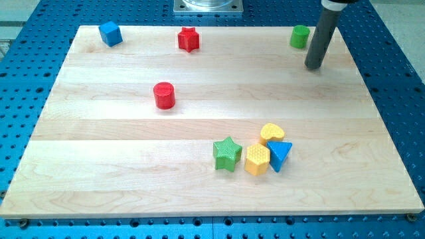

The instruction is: Move the green circle to the top right

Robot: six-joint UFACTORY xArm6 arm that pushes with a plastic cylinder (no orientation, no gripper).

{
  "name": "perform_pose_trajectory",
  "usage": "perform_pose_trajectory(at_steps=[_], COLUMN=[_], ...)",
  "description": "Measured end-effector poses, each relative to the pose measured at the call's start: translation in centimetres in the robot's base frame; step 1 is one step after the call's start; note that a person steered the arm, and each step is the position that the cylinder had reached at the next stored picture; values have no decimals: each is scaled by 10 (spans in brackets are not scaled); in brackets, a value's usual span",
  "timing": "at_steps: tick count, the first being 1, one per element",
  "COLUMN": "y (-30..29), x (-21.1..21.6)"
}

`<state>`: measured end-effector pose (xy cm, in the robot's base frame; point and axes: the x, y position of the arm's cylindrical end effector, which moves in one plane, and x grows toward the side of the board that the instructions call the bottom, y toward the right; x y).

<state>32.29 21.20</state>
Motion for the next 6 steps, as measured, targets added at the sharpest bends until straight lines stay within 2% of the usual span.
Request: perform_pose_trajectory(at_steps=[2, 6], y=[-9, -20], x=[40, 42])
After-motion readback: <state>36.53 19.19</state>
